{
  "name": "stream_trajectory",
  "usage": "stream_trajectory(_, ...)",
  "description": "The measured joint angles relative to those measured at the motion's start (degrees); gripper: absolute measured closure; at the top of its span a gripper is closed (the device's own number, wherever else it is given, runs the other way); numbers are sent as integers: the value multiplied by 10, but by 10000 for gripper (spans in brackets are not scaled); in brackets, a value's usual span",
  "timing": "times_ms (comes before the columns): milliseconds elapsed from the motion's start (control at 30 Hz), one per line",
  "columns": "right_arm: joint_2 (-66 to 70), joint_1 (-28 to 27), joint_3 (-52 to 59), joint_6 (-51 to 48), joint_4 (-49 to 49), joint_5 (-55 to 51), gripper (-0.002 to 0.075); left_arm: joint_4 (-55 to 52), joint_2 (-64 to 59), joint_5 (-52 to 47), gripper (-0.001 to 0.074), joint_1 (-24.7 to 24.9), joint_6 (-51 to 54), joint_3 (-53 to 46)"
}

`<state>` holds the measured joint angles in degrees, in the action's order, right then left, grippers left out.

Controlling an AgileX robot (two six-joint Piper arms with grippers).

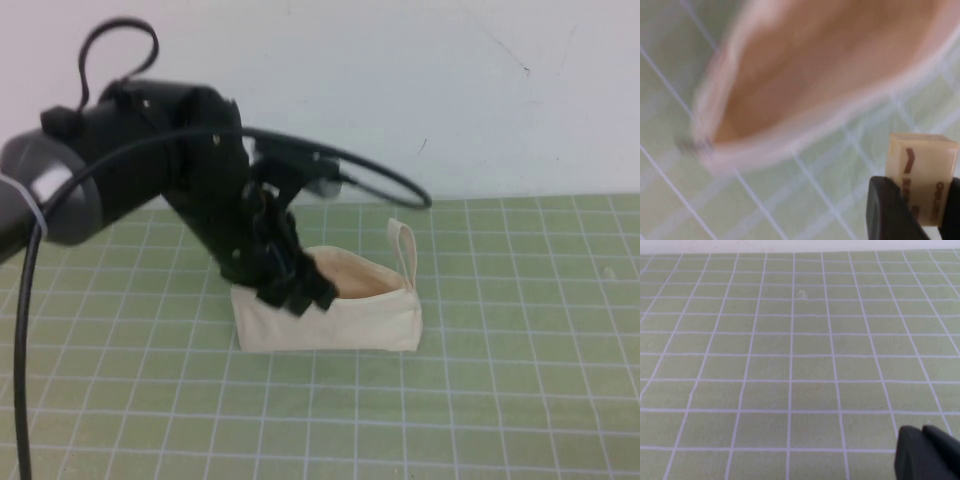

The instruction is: Put eraser into pencil case

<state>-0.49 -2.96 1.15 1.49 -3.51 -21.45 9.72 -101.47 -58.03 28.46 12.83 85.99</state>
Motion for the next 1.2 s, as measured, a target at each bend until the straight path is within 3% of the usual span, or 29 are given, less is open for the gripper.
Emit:
stream_trajectory(300,0,0,0,0,0,0,727,-27,-36,86,552,0,7,34)
stream_trajectory(400,0,0,0,0,0,0,727,-35,-53,98,459,0,7,34)
stream_trajectory(500,0,0,0,0,0,0,727,-41,-57,114,303,0,-10,41)
stream_trajectory(567,0,0,0,0,0,0,727,-51,-58,119,274,0,-24,52)
stream_trajectory(633,0,0,0,0,0,0,727,-62,-58,117,318,0,-37,66)
stream_trajectory(767,0,0,0,0,0,0,727,-80,-32,106,596,0,-49,86)
stream_trajectory(833,0,0,0,0,0,0,727,-86,-3,114,671,0,-56,89)
stream_trajectory(967,0,0,0,0,0,0,727,-125,79,148,723,0,-92,90)
stream_trajectory(1200,0,0,0,0,0,0,727,-184,231,195,734,0,-124,49)
